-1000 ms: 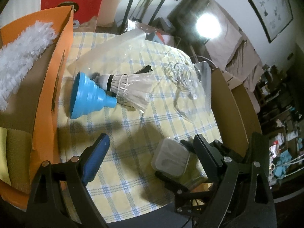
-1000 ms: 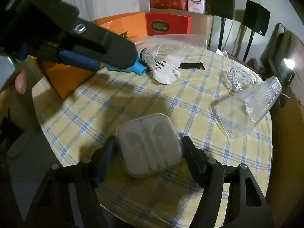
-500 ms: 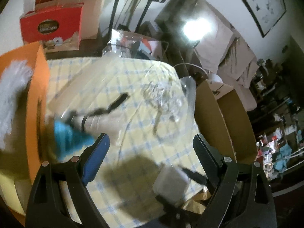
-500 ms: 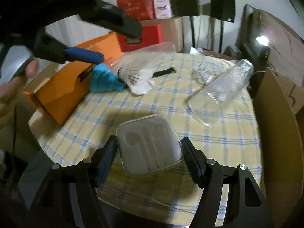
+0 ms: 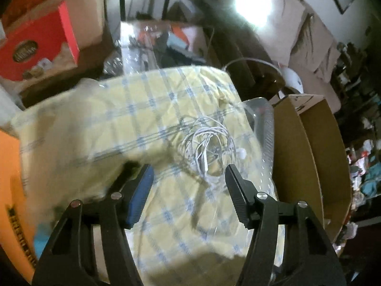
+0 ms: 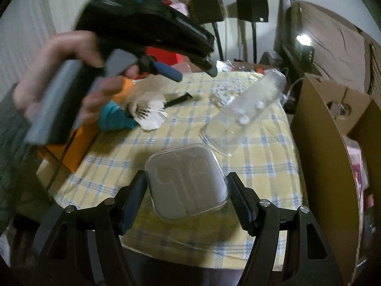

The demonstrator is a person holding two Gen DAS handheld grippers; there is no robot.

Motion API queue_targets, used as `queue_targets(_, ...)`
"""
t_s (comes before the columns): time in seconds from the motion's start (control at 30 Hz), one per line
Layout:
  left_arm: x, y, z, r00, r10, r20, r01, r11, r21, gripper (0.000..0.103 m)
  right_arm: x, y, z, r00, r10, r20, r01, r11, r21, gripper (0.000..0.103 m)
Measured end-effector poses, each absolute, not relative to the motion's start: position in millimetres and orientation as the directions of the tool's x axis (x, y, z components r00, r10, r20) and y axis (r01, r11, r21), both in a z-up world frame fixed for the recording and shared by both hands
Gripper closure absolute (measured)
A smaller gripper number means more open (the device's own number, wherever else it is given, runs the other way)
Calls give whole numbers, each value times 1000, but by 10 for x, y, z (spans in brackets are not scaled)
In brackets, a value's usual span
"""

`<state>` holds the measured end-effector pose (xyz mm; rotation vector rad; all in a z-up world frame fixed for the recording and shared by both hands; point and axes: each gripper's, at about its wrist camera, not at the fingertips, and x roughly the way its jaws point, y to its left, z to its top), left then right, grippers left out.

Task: Organize objects
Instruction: 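Grasp the white earphone cable with the left tool while the right tool holds the case, then carry the cable into the orange box with the left tool while the right tool carries the case there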

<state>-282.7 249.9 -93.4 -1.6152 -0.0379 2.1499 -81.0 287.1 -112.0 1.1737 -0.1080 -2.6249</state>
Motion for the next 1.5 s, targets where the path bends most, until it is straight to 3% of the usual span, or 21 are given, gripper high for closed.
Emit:
queue_targets(0.4, -3017, 2760, -1252, -194, 335, -922, -332, -907, -260, 47, -802, 3150, -1163, -637, -240, -732, 139, -971, 197, 33)
queue_targets(0.43, -3012, 2774, -1252, -207, 320, -924, -336, -911, -241, 54, -807, 3152, -1165, -637, -239, -733, 138, -971, 196, 33)
queue_targets(0.5, -2997, 2795, -1257, -233, 272, -934, -348, -920, -181, 88, -813, 3165, -1169, -636, -237, -734, 133, -971, 198, 33)
queue_targets(0.57, -3008, 2773, -1261, -238, 264, -935, -346, -922, -172, 94, -810, 3173, -1170, -635, -238, -735, 130, -971, 202, 33)
queue_targets(0.8, -3008, 2570, -1141, -262, 301, -917, -297, -929, -220, 98, -784, 3153, -1134, -639, -231, -734, 132, -973, 190, 33)
queue_targets(1.5, -2239, 1556, 389, -499, 392, -773, -300, -915, -270, 99, -804, 2799, -495, -679, -260, -686, 191, -966, 176, 33)
